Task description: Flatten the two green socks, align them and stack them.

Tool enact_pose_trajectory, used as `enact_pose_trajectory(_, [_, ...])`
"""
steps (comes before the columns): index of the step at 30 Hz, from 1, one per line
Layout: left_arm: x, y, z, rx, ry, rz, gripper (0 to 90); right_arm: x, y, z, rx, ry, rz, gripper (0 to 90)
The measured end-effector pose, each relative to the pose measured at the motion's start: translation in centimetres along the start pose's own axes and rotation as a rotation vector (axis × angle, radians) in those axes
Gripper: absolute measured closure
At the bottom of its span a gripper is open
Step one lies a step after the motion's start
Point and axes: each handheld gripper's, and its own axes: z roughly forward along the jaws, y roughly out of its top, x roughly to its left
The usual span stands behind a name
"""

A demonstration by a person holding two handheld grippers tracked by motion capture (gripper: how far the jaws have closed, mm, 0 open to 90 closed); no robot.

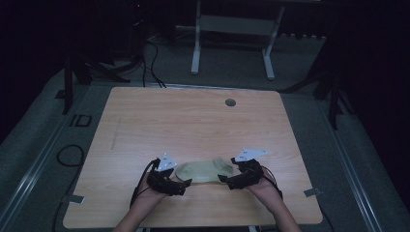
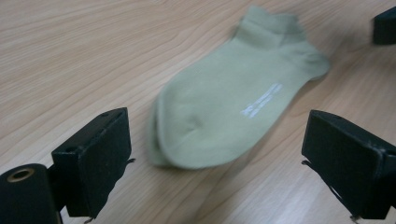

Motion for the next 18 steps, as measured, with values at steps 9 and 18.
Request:
enact_pose_trajectory(9, [1.8,-1.5,-0.8,-0.008,0.027,-0.037,7.7,-1.8,-1.7,-1.0,-0.011,-0.046,0.031,14.0])
enact_pose_trajectory(18, [3.3,-3.3,-3.1,-0.04,0.061,-0.065,7.6,-3.5,-3.7,-2.1,-0.004,-0.097,0.055,14.1])
